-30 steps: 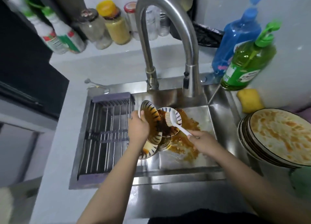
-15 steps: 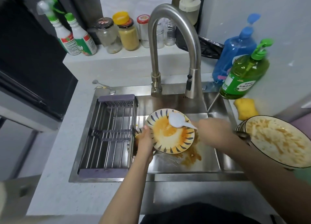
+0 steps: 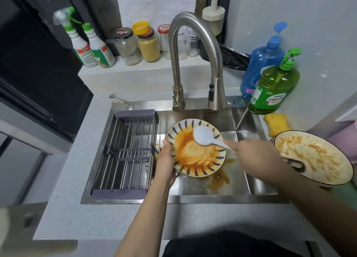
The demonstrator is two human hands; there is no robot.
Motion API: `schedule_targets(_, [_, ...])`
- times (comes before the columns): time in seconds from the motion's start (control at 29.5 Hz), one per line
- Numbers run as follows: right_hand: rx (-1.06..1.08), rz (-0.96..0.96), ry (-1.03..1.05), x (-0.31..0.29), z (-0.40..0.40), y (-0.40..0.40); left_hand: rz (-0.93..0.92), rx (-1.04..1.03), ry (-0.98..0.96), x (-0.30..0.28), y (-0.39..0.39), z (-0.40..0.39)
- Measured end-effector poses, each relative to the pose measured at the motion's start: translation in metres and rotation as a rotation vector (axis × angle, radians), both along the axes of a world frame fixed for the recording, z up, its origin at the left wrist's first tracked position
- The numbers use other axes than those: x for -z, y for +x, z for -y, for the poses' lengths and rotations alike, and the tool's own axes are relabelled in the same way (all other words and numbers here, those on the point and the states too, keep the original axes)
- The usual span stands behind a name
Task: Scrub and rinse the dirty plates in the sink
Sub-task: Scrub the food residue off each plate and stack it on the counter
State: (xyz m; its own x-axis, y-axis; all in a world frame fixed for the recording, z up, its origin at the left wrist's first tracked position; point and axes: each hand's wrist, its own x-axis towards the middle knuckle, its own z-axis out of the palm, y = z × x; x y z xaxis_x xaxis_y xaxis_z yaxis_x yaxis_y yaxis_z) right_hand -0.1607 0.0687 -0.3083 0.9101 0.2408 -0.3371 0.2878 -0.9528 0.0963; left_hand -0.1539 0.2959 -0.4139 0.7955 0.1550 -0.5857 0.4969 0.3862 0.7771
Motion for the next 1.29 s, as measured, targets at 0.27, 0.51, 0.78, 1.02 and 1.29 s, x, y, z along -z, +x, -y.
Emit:
schedule_targets(0.27, [-0.040, 0.007, 0.017, 0.001, -0.002, 0.007, -0.029, -0.003, -0.031, -0.001, -0.001, 0.008])
schedule_targets(0.51, [-0.119, -0.126, -0.010, -0.011, -0.002, 0.005, 0.001, -0.043, 0.196, -0.010, 0.003, 0.022])
schedule_targets(0.78, [-0.052, -0.019, -0.114, -0.013, -0.005, 0.026, -0.155, 0.126, 0.067, -0.008, 0.006, 0.007])
schedule_targets(1.02, [-0.079, 0.162, -0.008, 0.017, -0.016, 0.016, -0.150, 0.293, -0.010, -0.005, 0.002, 0.000])
schedule_targets(1.29, [-0.034, -0.059, 0.278, 0.018, -0.042, 0.006, -0.056, 0.162, -0.045, -0.006, 0.009, 0.011])
